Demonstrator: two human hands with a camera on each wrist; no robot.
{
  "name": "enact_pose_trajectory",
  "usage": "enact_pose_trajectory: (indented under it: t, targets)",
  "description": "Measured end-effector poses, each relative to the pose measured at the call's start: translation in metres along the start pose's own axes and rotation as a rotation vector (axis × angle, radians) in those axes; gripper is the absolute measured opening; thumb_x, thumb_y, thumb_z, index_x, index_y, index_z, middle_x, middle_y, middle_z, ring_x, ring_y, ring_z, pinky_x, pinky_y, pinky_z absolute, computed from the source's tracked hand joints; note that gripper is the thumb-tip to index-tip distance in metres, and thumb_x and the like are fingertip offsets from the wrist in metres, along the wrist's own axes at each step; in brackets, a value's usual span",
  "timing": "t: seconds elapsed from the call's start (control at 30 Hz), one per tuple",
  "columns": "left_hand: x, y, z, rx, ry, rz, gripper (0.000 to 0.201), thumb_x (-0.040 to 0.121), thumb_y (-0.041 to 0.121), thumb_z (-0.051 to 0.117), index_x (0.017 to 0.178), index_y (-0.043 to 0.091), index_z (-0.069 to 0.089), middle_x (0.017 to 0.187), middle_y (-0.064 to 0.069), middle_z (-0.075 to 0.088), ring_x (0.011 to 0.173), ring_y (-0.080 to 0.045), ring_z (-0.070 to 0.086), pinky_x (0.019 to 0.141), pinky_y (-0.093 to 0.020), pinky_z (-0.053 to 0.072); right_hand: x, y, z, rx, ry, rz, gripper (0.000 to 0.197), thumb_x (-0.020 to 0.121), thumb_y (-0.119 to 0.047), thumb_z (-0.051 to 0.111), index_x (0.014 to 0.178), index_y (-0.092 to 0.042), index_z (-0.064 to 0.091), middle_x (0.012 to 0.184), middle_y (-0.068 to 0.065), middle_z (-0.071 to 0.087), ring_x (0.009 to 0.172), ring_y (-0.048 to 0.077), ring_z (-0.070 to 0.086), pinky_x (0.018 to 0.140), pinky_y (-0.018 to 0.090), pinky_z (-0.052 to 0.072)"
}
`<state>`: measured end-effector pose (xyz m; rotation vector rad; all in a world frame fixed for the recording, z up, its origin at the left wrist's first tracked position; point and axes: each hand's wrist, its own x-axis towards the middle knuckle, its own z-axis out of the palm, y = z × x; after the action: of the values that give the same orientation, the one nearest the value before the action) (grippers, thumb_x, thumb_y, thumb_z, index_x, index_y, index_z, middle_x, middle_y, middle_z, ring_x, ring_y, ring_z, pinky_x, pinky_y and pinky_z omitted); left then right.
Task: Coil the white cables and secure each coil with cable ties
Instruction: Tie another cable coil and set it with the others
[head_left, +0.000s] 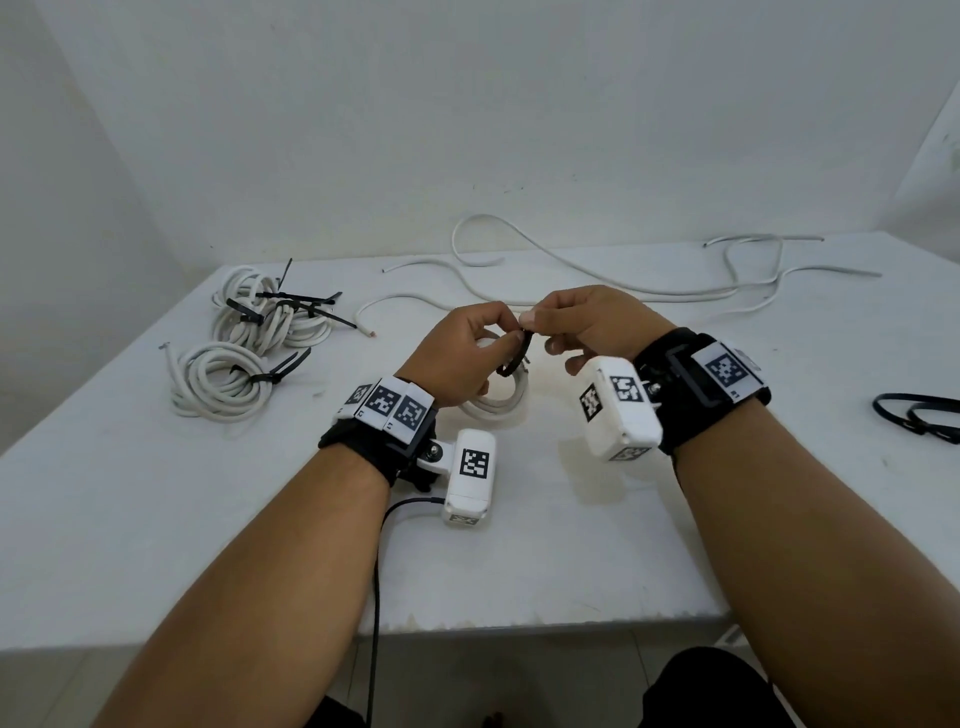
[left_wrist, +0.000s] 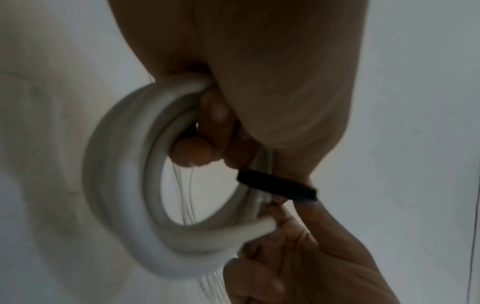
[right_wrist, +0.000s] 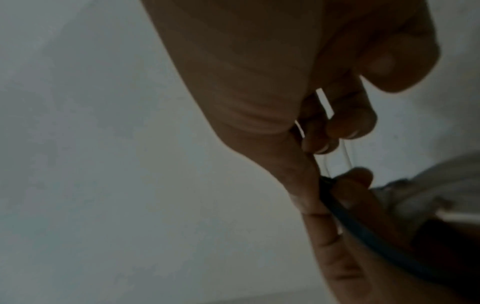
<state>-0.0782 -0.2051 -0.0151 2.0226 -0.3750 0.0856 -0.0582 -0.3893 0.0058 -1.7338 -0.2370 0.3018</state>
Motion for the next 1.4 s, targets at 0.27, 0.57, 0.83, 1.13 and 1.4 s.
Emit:
enact_pose_trajectory:
  t: [0.27, 0.57, 0.83, 1.13, 1.4]
  targets:
    - [-0.006, 0.011, 0.008, -0.224, -0.055, 0.058, 0.034, 0.100, 0.032, 0.046, 0.098, 0.003, 0.063, 0.064, -0.012, 0.050, 0.053, -0.026, 0.035, 0.044, -0.026, 0.040, -0.004, -0.002, -0.006, 0.281, -0.241, 0.116, 0.018, 0.090, -0.025, 0.065, 0.101, -0.010, 0.063, 0.078, -0.002, 0.053, 0.062, 0.007, 0.037, 0.044, 0.017, 0.033]
    - [-0.007, 0.013, 0.005, -0.171, -0.081, 0.051, 0.024, 0.095, 0.019, 0.054, 0.074, 0.007, 0.059, 0.049, 0.011, 0.054, 0.040, -0.007, 0.039, 0.044, -0.025, 0.037, 0.009, 0.003, -0.012, 0.365, -0.031, 0.177, 0.031, 0.077, -0.034, 0.082, 0.087, -0.014, 0.060, 0.072, -0.001, 0.050, 0.060, 0.010, 0.042, 0.043, 0.023, 0.036]
    - [-0.006, 0.014, 0.013, -0.258, 0.048, 0.001, 0.039, 0.101, 0.020, 0.048, 0.064, 0.008, 0.056, 0.043, 0.010, 0.048, 0.036, -0.010, 0.033, 0.049, -0.030, 0.037, 0.012, 0.004, 0.000, 0.415, 0.195, 0.030, 0.024, 0.088, -0.031, 0.074, 0.082, -0.010, 0.064, 0.074, 0.002, 0.061, 0.065, 0.015, 0.063, 0.045, 0.027, 0.043]
    - [-0.008, 0.010, 0.014, -0.248, -0.032, -0.046, 0.023, 0.093, 0.007, 0.054, 0.072, 0.004, 0.064, 0.052, 0.004, 0.055, 0.045, -0.008, 0.044, 0.044, -0.023, 0.035, 0.016, -0.004, -0.025, 0.462, 0.298, 0.021, 0.029, 0.097, -0.030, 0.057, 0.082, -0.008, 0.067, 0.074, 0.004, 0.061, 0.054, 0.015, 0.056, 0.042, 0.021, 0.040]
    - [-0.005, 0.010, 0.018, -0.278, 0.008, -0.051, 0.025, 0.097, 0.009, 0.051, 0.078, 0.007, 0.067, 0.049, 0.011, 0.053, 0.044, -0.006, 0.044, 0.045, -0.024, 0.037, 0.006, -0.002, 0.003, 0.025, 0.018, -0.059, 0.024, 0.096, -0.026, 0.063, 0.086, -0.006, 0.071, 0.060, -0.001, 0.060, 0.053, 0.009, 0.050, 0.046, 0.016, 0.044]
